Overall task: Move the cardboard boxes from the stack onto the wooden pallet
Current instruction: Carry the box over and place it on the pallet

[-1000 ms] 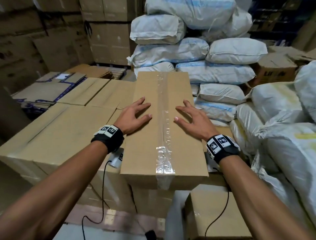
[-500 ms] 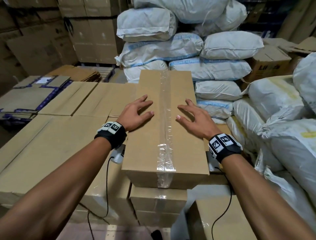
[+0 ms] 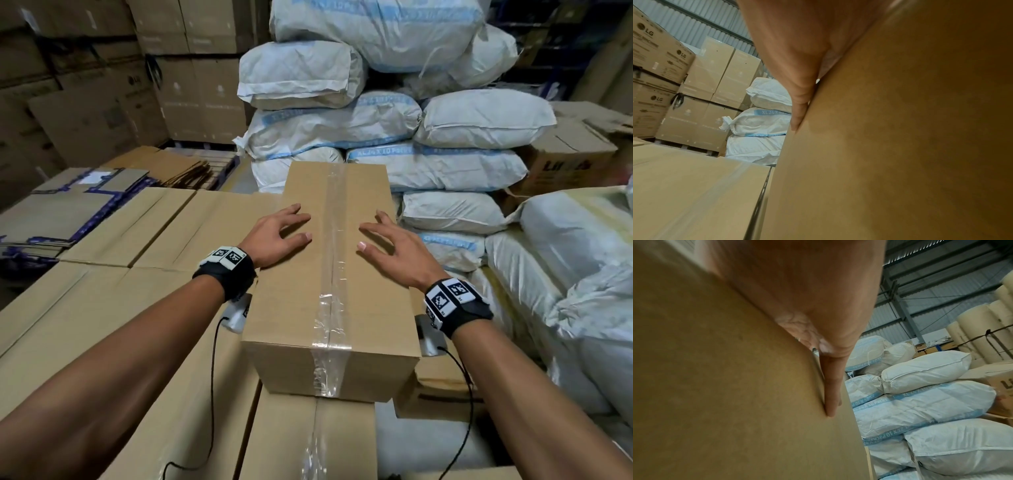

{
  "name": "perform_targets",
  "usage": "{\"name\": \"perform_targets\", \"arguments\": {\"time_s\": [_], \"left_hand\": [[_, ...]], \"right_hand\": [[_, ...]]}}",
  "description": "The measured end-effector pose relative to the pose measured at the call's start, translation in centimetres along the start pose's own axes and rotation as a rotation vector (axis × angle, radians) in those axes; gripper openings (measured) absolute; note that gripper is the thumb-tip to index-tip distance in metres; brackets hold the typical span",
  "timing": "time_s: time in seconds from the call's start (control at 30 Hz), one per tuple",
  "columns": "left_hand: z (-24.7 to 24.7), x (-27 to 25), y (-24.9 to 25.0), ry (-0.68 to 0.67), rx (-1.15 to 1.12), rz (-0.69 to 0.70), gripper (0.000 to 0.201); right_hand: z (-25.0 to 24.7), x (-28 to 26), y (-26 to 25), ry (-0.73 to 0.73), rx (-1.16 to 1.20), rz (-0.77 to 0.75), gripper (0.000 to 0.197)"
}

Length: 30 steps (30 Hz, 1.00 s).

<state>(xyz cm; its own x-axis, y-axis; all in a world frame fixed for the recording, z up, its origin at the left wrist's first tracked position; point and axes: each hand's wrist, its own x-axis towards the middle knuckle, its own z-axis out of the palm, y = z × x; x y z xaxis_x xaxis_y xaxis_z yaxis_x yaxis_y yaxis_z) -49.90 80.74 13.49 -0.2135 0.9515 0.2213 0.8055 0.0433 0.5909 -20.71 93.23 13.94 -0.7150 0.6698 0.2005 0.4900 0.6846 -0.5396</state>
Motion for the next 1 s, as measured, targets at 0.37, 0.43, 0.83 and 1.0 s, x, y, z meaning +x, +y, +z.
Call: {"name": "perform_targets", "arguments": {"time_s": [0.37, 0.43, 0.83, 1.0], "left_hand": [[2.0, 16.9, -5.4, -0.013, 0.008, -0.067, 0.049], [2.3, 19.6, -6.4, -0.012, 0.004, -0.082, 0.048], [3.6, 27.2, -12.2, -0.057, 0.171, -0.16, 0.051], [3.8, 24.3, -10.9, -0.043, 0.24, -0.177, 0.053]], "right_hand": [[-0.1, 16.3, 9.1, -0.049, 0.009, -0.029, 0.062], [-0.1, 19.1, 10.5, -0.056, 0.009, -0.033, 0.061], [4.0, 26.2, 14.5, -0.125, 0.113, 0.016, 0.058], [4.4, 23.1, 13.8, -0.08, 0.241, 0.09, 0.05]]}}
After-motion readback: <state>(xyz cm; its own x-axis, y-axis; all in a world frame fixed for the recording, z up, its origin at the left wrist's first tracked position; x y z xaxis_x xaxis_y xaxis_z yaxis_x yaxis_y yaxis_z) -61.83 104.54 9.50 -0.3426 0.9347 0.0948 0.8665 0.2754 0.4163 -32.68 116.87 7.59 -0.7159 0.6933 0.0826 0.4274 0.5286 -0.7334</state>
